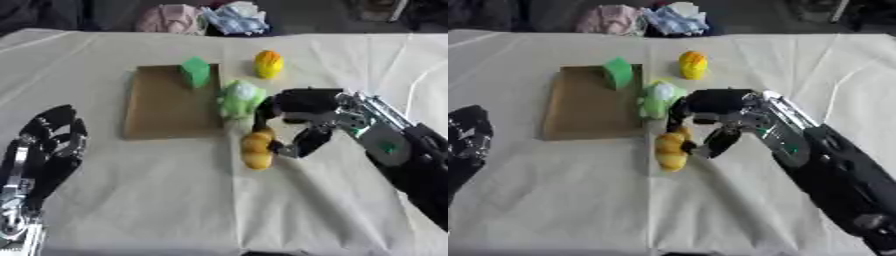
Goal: Pick up objects on the table and place them in the box.
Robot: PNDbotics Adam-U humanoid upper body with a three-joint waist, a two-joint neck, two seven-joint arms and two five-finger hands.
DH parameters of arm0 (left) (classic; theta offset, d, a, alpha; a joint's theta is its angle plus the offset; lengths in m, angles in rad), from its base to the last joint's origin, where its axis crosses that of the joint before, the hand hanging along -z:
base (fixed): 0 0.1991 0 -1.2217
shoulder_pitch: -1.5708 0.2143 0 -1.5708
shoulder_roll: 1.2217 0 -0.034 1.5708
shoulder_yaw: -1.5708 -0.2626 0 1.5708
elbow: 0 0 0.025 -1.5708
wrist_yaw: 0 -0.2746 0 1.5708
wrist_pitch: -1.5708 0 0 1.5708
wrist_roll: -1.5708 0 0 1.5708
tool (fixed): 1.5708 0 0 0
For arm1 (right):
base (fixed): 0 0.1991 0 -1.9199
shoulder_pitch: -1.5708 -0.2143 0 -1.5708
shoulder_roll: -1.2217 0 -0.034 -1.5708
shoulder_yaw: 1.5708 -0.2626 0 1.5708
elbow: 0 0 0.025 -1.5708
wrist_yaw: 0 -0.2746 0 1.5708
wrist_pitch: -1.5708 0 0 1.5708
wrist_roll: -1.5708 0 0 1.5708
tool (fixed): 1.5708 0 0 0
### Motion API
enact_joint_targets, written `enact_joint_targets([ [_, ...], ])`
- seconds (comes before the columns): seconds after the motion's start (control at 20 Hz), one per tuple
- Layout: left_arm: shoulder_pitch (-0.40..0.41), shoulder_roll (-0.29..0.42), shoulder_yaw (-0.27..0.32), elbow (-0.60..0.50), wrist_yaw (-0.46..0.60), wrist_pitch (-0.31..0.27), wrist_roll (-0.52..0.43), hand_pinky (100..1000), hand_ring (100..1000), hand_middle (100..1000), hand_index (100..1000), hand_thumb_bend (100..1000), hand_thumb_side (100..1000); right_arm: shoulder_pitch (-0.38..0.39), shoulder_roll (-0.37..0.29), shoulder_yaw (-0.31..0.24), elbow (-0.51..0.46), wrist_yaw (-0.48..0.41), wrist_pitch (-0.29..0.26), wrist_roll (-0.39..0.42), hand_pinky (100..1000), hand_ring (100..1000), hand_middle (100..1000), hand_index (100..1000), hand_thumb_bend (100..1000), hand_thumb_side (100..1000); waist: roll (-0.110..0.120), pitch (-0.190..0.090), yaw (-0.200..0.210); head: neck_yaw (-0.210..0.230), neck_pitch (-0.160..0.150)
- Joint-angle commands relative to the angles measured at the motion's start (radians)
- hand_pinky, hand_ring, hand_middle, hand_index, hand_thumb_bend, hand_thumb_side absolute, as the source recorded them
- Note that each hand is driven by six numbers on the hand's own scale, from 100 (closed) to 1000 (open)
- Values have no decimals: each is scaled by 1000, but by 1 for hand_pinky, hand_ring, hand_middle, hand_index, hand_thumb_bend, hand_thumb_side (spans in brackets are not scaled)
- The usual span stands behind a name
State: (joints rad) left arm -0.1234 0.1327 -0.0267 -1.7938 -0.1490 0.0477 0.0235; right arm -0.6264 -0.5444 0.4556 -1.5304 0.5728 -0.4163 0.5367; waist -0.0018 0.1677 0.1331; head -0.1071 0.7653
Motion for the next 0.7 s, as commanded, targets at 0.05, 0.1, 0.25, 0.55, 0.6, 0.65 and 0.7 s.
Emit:
enact_joint_targets([
  [0.05, -4, 14, 4, -16, 2, -2, 1, 736, 837, 735, 803, 161, 333, -33, -38, -15, -50, -58, 16, -6, 739, 699, 628, 442, 100, 100, -4, -15, -2, 0, 5],
  [0.1, -4, 14, 4, -16, 2, -2, 1, 736, 837, 735, 803, 161, 333, -40, -41, -16, -55, -77, 24, -3, 739, 699, 627, 442, 100, 100, -4, -16, -2, -1, 5],
  [0.25, -3, 15, 4, -16, 2, -2, 1, 736, 837, 735, 803, 161, 333, -72, -48, -25, -60, -132, 52, 9, 736, 696, 625, 441, 100, 100, -4, -18, -1, -3, 5],
  [0.55, -2, 14, 3, -17, 3, -3, -1, 736, 836, 734, 802, 146, 338, -177, -18, -49, 22, -185, 118, 32, 733, 695, 627, 449, 100, 100, -1, -20, 8, -12, 5],
  [0.6, -3, 14, 2, -17, 4, -4, -1, 736, 836, 734, 802, 158, 333, -198, -3, -55, 47, -179, 129, 34, 733, 695, 627, 452, 100, 100, 0, -19, 10, -15, 5],
  [0.65, -4, 13, 2, -18, 5, -4, -1, 736, 836, 734, 802, 158, 334, -218, 13, -59, 73, -170, 138, 36, 733, 695, 627, 452, 100, 100, 1, -18, 13, -18, 5],
  [0.7, -6, 12, 0, -18, 6, -5, -2, 736, 836, 734, 802, 156, 333, -238, 30, -63, 99, -159, 145, 38, 734, 697, 631, 458, 100, 100, 3, -16, 17, -22, 5],
])
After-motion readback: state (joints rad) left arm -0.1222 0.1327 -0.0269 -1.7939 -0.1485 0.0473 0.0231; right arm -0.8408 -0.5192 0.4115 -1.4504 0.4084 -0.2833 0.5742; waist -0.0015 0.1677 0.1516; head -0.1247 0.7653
